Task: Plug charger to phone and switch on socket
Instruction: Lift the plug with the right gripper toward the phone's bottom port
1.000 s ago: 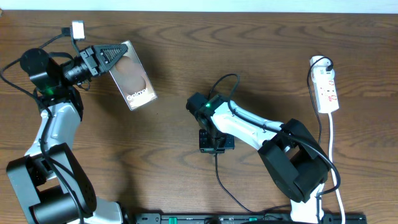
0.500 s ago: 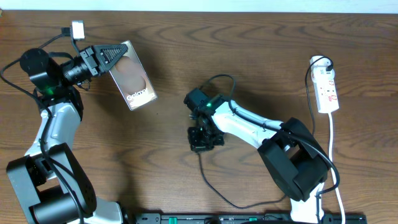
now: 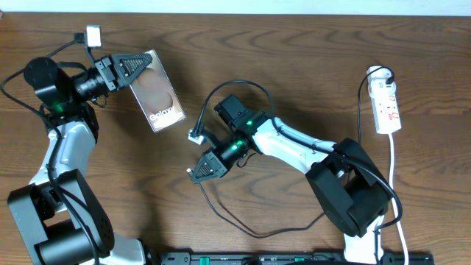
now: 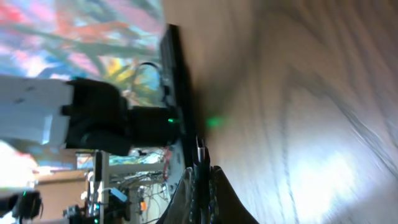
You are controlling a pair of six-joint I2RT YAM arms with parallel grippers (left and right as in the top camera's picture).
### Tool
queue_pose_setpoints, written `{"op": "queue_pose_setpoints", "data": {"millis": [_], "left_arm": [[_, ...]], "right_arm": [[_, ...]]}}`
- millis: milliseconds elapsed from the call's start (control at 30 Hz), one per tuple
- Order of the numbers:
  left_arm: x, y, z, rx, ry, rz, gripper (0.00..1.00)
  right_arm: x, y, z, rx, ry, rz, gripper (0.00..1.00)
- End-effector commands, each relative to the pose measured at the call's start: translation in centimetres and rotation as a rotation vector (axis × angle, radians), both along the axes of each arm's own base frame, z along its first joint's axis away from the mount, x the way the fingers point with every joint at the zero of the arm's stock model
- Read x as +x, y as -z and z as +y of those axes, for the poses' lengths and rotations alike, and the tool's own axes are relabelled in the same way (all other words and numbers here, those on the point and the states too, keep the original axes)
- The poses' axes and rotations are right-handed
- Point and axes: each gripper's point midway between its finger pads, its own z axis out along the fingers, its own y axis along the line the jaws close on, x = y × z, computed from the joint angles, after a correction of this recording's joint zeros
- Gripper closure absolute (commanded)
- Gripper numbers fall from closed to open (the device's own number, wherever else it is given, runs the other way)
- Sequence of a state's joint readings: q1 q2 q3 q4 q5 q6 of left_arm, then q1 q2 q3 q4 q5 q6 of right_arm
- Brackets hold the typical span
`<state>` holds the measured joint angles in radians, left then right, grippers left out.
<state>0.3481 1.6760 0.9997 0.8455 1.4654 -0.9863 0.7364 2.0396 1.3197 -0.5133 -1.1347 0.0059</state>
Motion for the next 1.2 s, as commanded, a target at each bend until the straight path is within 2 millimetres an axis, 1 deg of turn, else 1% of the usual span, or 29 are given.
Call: {"op": "queue_pose_setpoints", "data": {"millis": [0, 100, 267, 367, 567, 733, 967, 1167], "left_arm": [[-0.3, -1.2, -0.1, 0.028, 0.017, -0.06, 0.93], [-0.3, -1.2, -0.1, 0.028, 0.017, -0.06, 0.94], [-0.4, -1.1, -0.1, 0.029, 0.022, -0.06, 0.93], [-0.5, -1.1, -0.2, 0.029, 0.03, -0.06, 0.93], [-0.6, -1.1, -0.2, 0.03, 0.032, -0.06, 0.92], [-0.6, -1.1, -0.2, 0.03, 0.032, -0.06, 0.92], [-0.8, -1.1, -0.3, 0.031, 0.047, -0.06, 0.93], [-0.9, -1.1, -0.4, 0.031, 0.05, -0.059, 0.92]], "right_arm": [[-0.7, -1.8, 0.3, 0.149, -0.068, 0.014, 0.99], [-0.5, -2.4, 0.5, 0.193, -0.077, 0.007, 0.99], [0.9, -3.0, 0.9, 0.205, -0.036, 0.011, 0.99], [1.7, -3.1, 0.8, 0.204, -0.013, 0.016, 0.99], [2.4, -3.1, 0.4, 0.201, 0.006, 0.021, 0.99], [2.5, -3.4, 0.4, 0.217, 0.003, 0.017, 0.99], [3.6, -4.4, 1.3, 0.259, 0.02, -0.008, 0.99], [4.3, -5.3, 1.9, 0.322, 0.015, -0.079, 0.99]]}}
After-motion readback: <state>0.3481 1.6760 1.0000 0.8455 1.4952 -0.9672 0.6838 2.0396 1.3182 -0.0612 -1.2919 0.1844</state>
